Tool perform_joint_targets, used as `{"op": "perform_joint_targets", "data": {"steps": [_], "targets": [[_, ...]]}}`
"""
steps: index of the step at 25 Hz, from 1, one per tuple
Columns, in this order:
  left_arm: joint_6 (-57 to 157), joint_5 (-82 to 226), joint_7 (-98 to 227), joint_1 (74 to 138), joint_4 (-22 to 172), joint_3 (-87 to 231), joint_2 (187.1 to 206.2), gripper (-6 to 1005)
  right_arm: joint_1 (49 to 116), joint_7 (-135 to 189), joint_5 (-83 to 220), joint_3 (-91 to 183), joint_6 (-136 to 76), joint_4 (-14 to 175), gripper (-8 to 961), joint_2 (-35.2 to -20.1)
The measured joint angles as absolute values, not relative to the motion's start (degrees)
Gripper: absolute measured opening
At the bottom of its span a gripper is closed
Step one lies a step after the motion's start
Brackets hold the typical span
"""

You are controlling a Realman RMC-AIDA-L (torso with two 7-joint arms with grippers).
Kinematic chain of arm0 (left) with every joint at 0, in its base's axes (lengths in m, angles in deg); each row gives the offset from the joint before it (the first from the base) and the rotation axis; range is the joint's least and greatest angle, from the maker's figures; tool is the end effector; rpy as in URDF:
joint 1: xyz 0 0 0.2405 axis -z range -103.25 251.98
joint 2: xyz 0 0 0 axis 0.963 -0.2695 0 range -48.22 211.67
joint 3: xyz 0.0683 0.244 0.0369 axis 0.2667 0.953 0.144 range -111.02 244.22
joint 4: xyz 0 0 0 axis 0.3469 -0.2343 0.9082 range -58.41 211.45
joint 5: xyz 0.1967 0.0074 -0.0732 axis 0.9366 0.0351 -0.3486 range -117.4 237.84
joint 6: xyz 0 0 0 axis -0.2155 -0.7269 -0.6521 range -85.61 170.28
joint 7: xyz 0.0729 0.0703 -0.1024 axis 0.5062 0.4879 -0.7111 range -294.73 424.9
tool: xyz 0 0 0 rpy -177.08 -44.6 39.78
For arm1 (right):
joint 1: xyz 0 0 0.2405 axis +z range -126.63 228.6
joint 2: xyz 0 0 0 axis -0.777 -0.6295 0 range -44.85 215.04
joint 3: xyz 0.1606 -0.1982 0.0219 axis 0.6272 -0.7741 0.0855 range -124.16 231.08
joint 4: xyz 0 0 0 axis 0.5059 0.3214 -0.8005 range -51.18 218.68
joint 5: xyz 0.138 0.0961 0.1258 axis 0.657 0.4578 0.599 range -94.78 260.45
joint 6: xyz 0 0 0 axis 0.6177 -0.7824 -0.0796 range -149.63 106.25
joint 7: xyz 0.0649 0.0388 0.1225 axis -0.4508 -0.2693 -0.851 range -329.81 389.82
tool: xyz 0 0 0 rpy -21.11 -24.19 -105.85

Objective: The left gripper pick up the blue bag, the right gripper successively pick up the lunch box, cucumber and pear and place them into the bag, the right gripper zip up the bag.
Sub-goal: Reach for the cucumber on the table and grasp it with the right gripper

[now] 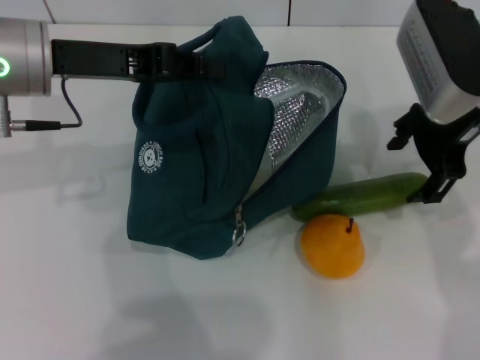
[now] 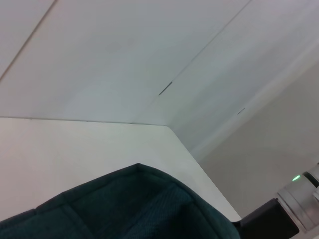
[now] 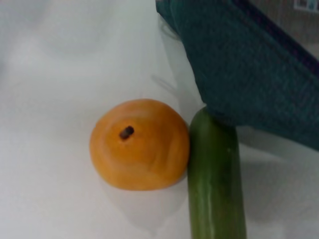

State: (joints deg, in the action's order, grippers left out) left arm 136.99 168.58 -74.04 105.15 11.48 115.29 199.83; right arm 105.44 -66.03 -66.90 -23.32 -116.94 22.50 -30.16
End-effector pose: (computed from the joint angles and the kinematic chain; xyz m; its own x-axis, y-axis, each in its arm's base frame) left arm -0.1822 0.3538 0.0644 0.4520 0.7532 0.4779 0.8006 -0.5788 0.1551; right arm 0.1275 0.3961 0.0043 0.8119 0.2458 0.5296 0.2615 -0.9641 0.0465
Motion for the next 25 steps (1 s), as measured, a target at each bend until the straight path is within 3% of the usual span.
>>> {"op": "perform_joint_targets", "data": {"steps": [25], "targets": [[136.82,168.59,-72.64,106.54,13.16,115.27,200.03,49,107.77,-61.22,-59.3,-28.97,-109.68,31.97,823,-30.92]]}}
